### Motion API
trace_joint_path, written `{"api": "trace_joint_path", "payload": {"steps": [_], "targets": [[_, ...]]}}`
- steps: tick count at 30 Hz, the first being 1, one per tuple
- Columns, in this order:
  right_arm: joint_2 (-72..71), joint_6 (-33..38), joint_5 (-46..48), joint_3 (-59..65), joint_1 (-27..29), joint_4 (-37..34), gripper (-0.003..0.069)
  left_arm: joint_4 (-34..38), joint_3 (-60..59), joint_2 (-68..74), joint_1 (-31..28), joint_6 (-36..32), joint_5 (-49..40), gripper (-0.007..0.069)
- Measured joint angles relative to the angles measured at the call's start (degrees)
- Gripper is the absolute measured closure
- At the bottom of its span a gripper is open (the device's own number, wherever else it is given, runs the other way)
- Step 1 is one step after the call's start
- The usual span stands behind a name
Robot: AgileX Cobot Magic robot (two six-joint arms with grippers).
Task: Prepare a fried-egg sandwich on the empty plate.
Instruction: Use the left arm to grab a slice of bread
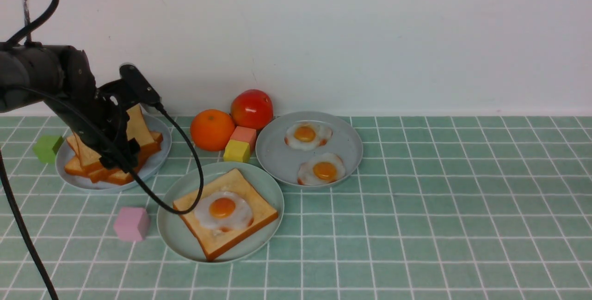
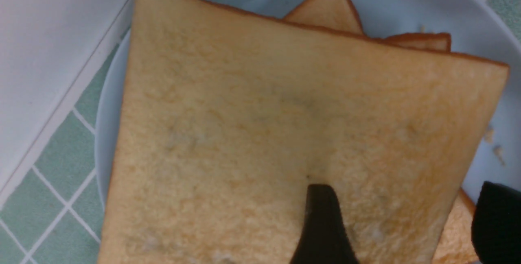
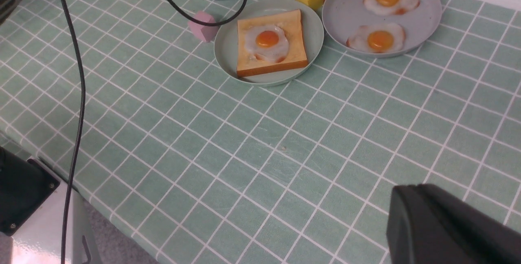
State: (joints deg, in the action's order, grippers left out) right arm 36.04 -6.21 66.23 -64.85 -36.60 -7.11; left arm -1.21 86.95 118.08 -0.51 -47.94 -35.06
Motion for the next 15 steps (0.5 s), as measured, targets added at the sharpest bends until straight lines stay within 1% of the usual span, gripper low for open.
{"api": "trace_joint_path", "payload": {"steps": [1, 2, 3, 4, 5, 8, 9, 10, 11, 12, 13, 15], "targets": [[0.0, 0.0, -0.04, 0.0, 0.0, 0.0, 0.0645, 0.0, 0.0, 0.0, 0.0, 0.0, 0.0, 0.016], [0.0, 0.0, -0.14, 0.0, 0.0, 0.0, 0.0645, -0.14, 0.12, 0.13, 0.0, 0.98, 0.28, 0.0186], [0.0, 0.0, -0.14, 0.0, 0.0, 0.0, 0.0645, -0.2, 0.12, 0.1, 0.0, 1.06, 0.28, 0.019], [0.0, 0.0, -0.19, 0.0, 0.0, 0.0, 0.0645, -0.42, 0.19, 0.15, 0.0, 1.3, 0.43, 0.0239], [0.0, 0.0, -0.19, 0.0, 0.0, 0.0, 0.0645, -0.49, 0.19, 0.17, 0.0, 1.35, 0.43, 0.0245], [0.0, 0.0, -0.55, 0.0, 0.0, -0.05, 0.0643, -0.66, 0.29, 0.21, 0.0, 1.35, 0.4, 0.0358], [0.0, 0.0, -0.55, 0.0, 0.0, -0.19, 0.0643, -0.66, 0.36, 0.21, 0.0, 1.35, 0.16, 0.0406], [0.0, 0.0, -0.55, 0.0, 0.0, -0.19, 0.0642, -0.66, 0.36, 0.21, 0.0, 1.35, 0.08, 0.0422], [0.0, 0.0, -0.55, 0.0, 0.0, -0.55, 0.064, -0.61, 0.36, 0.21, 0.0, 1.35, -0.13, 0.0478], [0.0, 0.0, -0.55, 0.0, 0.0, -0.78, 0.0639, -0.61, 0.38, 0.21, 0.0, 1.35, -0.23, 0.0515], [0.0, 0.0, -0.55, 0.0, 0.0, -0.92, 0.0638, -0.61, 0.38, 0.21, 0.0, 1.35, -0.28, 0.0544], [0.0, 0.0, -0.55, 0.0, 0.0, -1.14, 0.0637, -0.61, 0.43, 0.16, 0.0, 1.35, -0.4, 0.0562]]}}
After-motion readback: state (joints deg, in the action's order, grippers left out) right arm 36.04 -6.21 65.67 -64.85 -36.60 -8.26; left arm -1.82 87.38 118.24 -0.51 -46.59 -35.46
